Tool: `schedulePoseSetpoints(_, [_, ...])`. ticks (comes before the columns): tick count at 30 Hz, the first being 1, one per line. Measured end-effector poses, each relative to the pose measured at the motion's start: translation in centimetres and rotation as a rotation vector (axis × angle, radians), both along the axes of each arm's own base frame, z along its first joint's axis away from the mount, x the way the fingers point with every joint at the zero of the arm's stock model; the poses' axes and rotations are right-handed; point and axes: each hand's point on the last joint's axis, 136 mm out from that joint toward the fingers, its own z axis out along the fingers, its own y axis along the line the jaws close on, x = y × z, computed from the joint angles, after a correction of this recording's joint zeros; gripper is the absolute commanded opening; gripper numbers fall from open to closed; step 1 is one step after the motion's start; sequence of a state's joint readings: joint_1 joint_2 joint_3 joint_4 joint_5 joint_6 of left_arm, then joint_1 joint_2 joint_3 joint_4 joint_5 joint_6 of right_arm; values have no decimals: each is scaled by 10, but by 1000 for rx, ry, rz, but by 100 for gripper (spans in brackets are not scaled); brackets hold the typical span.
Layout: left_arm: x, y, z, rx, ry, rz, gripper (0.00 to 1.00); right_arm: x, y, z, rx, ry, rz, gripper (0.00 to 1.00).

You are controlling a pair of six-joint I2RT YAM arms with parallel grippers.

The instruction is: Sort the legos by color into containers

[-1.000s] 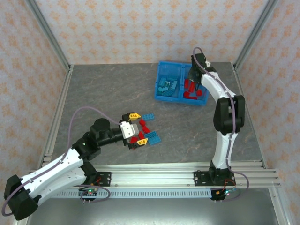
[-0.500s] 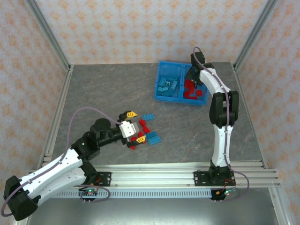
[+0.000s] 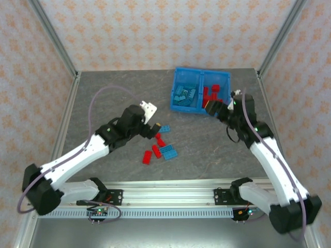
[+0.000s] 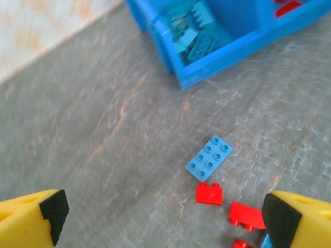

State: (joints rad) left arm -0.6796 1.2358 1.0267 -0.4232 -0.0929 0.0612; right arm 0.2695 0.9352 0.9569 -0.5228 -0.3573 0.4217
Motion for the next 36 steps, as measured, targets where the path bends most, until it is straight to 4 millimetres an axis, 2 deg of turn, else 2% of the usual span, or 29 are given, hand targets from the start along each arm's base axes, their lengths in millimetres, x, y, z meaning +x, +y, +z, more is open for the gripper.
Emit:
schedulePoseSetpoints(2, [8, -5, -7, -42, 75, 80, 99, -25, 10, -2, 37, 7, 80, 87])
schedulePoseSetpoints(3, [9, -8, -16, -71, 124, 127, 92, -38, 15, -5, 53, 24, 120, 87])
schedulePoseSetpoints(4, [10, -10, -29, -103, 180, 185, 85, -49, 20, -10, 68, 47, 153, 87])
schedulePoseSetpoints(7, [8, -13, -73, -161, 336, 345, 75, -76, 33, -27, 111, 124, 240, 89])
schedulePoseSetpoints(10, [4, -12, -113, -188, 441, 488, 77, -97, 47, -40, 135, 198, 318, 91])
schedulePoseSetpoints(13, [2, -13, -138, -206, 501, 580, 78, -110, 60, -50, 149, 248, 382, 92])
schedulePoseSetpoints(19, [8, -21, -167, -202, 554, 646, 76, -118, 70, -73, 149, 337, 411, 92])
schedulePoseSetpoints(21, [10, -22, -174, -199, 562, 662, 65, -117, 71, -78, 146, 354, 407, 92])
schedulePoseSetpoints(28, [10, -22, -195, -184, 583, 695, 40, -114, 71, -78, 142, 349, 397, 93])
schedulePoseSetpoints(32, [11, -21, -194, -191, 580, 710, 23, -113, 70, -79, 139, 347, 392, 93])
schedulePoseSetpoints(36, [11, -21, -193, -196, 578, 711, 13, -113, 70, -78, 139, 347, 392, 93])
